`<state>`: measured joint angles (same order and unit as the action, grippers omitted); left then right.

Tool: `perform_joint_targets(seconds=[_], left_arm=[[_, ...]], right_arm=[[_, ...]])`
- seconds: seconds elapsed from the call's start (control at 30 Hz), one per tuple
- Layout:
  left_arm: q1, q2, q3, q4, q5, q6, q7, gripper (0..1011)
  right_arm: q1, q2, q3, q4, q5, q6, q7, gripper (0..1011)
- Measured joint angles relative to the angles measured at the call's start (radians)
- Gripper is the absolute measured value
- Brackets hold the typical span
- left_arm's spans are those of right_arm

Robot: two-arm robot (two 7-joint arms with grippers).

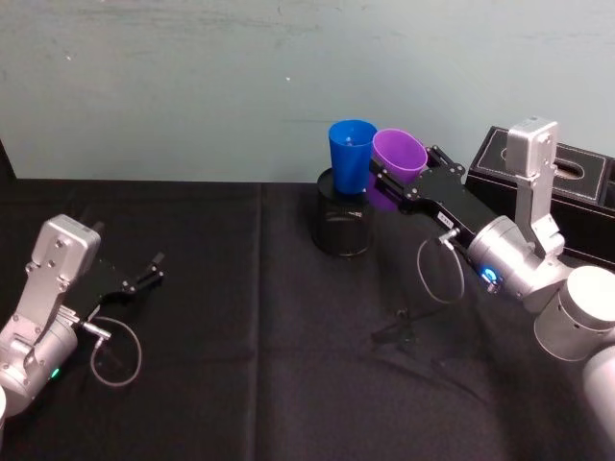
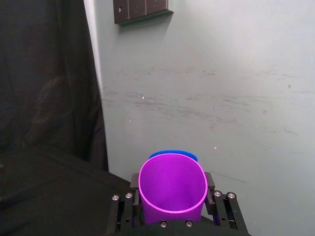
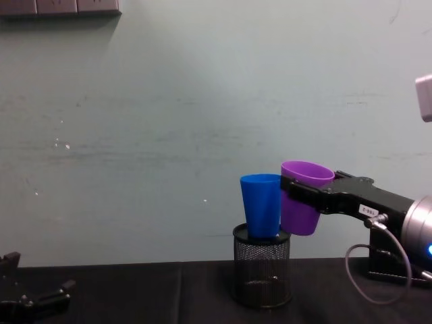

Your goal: Pick up one cup with a gripper and tap it against the other cup.

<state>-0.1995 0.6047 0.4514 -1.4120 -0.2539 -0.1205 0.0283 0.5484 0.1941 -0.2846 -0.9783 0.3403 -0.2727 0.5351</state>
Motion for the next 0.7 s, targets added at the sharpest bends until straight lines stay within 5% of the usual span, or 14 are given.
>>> perform_joint_targets(seconds=[0.7], left_arm=[[0.000,0.000,0.000,0.000,0.000,0.000,0.000,1011]], right_arm=[[-0.121,0.088,-0.016,-0.218,0.019,0.088,-0.038,731]])
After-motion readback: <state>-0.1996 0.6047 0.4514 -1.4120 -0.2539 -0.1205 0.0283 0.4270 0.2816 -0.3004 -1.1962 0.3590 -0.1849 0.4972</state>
